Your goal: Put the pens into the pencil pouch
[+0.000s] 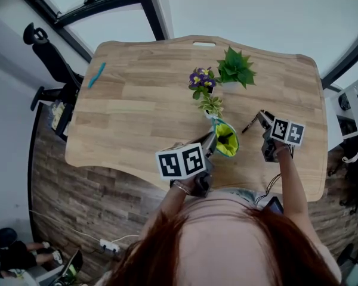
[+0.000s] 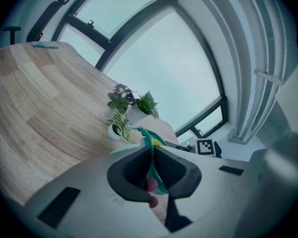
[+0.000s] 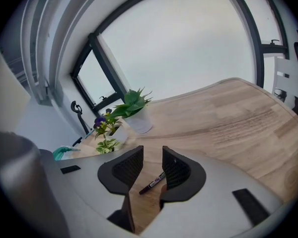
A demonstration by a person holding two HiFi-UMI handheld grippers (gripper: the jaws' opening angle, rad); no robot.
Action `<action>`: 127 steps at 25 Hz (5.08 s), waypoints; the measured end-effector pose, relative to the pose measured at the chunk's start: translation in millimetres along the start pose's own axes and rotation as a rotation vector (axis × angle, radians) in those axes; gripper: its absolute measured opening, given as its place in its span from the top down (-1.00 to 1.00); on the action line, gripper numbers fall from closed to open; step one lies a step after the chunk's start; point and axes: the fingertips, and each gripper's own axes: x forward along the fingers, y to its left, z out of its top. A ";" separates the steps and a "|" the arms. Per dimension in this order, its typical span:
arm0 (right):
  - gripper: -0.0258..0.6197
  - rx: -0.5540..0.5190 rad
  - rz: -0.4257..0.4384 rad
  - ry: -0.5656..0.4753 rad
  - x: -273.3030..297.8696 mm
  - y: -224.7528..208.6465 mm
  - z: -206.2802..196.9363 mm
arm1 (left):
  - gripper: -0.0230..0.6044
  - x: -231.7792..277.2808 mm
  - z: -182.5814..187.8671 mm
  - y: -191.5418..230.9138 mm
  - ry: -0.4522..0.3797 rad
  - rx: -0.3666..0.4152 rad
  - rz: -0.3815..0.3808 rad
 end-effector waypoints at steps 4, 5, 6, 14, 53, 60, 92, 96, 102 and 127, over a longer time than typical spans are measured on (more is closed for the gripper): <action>0.55 0.032 -0.033 0.047 13.2 -12.9 -5.7 | 0.88 0.6 -0.3 0.1 0.003 0.000 -0.003; 0.54 0.042 -0.042 0.060 16.4 -16.6 -7.7 | 0.88 0.9 -0.4 0.2 0.004 0.000 -0.003; 0.54 0.053 -0.051 0.073 19.6 -20.5 -9.7 | 0.88 1.3 -0.5 0.4 0.005 -0.001 -0.003; 0.49 0.167 -0.096 0.179 38.1 -44.6 -26.9 | 0.88 2.5 -0.7 0.3 0.009 -0.013 -0.007; 0.80 0.186 -0.140 0.220 45.0 -43.1 -34.5 | 0.88 0.7 -1.1 3.2 0.000 -0.016 0.000; 0.80 0.194 -0.083 0.143 32.5 -24.4 -19.5 | 0.88 -1.8 -0.1 4.3 -0.016 -0.013 0.007; 0.80 0.179 0.294 -0.306 -67.7 101.0 70.7 | 0.89 -5.4 -1.8 1.7 -0.053 0.005 0.034; 0.80 0.159 0.351 -0.370 -83.2 117.1 82.8 | 0.89 -5.6 -2.0 0.1 -0.056 0.008 0.033; 0.80 0.124 0.446 -0.456 -105.4 138.0 93.9 | 0.89 -6.5 -3.5 0.3 -0.056 0.006 0.032; 0.80 -0.206 0.645 -0.557 -111.5 198.6 62.4 | 0.89 -6.1 -1.5 -1.5 -0.075 -0.008 0.035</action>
